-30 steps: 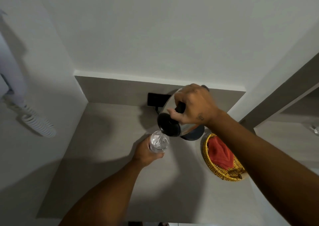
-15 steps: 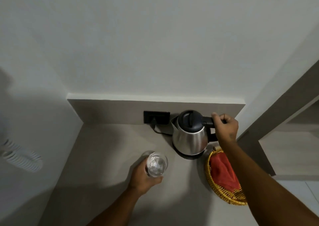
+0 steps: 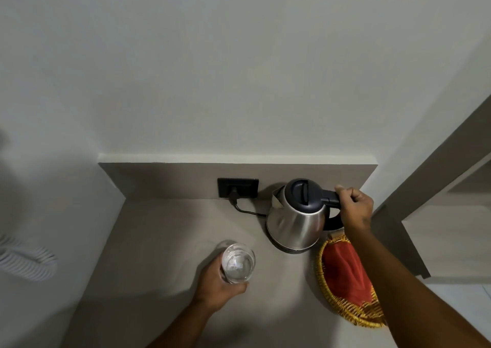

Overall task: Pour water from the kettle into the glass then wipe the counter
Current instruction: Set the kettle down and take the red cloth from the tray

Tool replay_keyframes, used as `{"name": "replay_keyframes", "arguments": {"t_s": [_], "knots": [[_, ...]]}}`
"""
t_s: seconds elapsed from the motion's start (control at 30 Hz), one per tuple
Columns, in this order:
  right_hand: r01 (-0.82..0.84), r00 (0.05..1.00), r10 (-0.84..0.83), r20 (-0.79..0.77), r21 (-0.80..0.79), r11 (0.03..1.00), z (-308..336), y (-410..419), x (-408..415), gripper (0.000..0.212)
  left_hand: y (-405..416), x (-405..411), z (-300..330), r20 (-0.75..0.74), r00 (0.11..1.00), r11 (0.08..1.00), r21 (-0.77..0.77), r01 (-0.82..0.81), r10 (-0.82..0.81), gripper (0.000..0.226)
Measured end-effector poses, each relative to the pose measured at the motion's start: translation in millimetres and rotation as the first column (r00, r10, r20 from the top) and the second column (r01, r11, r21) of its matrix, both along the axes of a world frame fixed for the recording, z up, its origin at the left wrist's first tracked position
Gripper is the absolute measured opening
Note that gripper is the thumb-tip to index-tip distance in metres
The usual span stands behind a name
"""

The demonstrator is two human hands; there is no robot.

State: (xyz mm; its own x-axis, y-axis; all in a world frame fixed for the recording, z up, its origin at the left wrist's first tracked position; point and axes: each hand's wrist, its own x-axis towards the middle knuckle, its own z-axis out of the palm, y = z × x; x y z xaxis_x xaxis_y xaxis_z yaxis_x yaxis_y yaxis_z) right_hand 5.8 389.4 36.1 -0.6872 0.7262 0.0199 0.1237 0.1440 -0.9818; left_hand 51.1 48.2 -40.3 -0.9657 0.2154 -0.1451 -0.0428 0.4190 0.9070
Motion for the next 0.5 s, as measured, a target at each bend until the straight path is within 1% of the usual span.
{"name": "replay_keyframes", "arguments": {"t_s": [0.1,0.2,0.3,0.33,0.37,0.43,0.5], "knots": [[-0.011,1.0,0.011,0.009,0.019,1.0,1,-2,1,0.037,1,1,1,0.001,1.0,1.0,0.012,0.005,-0.005,0.082],[-0.036,0.999,0.036,0.018,0.01,0.999,5,-7,8,0.044,0,1,4,-0.025,1.0,1.0,0.005,0.0,0.001,0.084],[0.062,0.996,-0.062,0.063,-0.006,0.998,-6,-5,35,0.043,-7,-1,0,-0.054,0.997,0.997,-0.047,0.06,-0.062,0.089],[0.076,0.99,-0.08,0.114,0.034,0.997,-16,-4,49,0.041,-12,-3,0,-0.047,0.993,0.991,-0.079,0.105,-0.108,0.093],[0.053,0.978,-0.074,0.196,0.11,0.993,-30,-4,64,0.041,-17,-5,0,-0.052,0.984,0.979,-0.126,0.161,-0.168,0.097],[-0.108,0.905,-0.016,0.425,0.266,0.958,-59,-5,95,0.055,-29,-13,-5,-0.096,0.944,0.917,-0.285,0.278,-0.316,0.103],[-0.322,0.793,0.043,0.607,0.36,0.876,-83,-8,119,0.07,-40,-21,-14,-0.083,0.899,0.797,-0.504,0.334,-0.429,0.112]]}}
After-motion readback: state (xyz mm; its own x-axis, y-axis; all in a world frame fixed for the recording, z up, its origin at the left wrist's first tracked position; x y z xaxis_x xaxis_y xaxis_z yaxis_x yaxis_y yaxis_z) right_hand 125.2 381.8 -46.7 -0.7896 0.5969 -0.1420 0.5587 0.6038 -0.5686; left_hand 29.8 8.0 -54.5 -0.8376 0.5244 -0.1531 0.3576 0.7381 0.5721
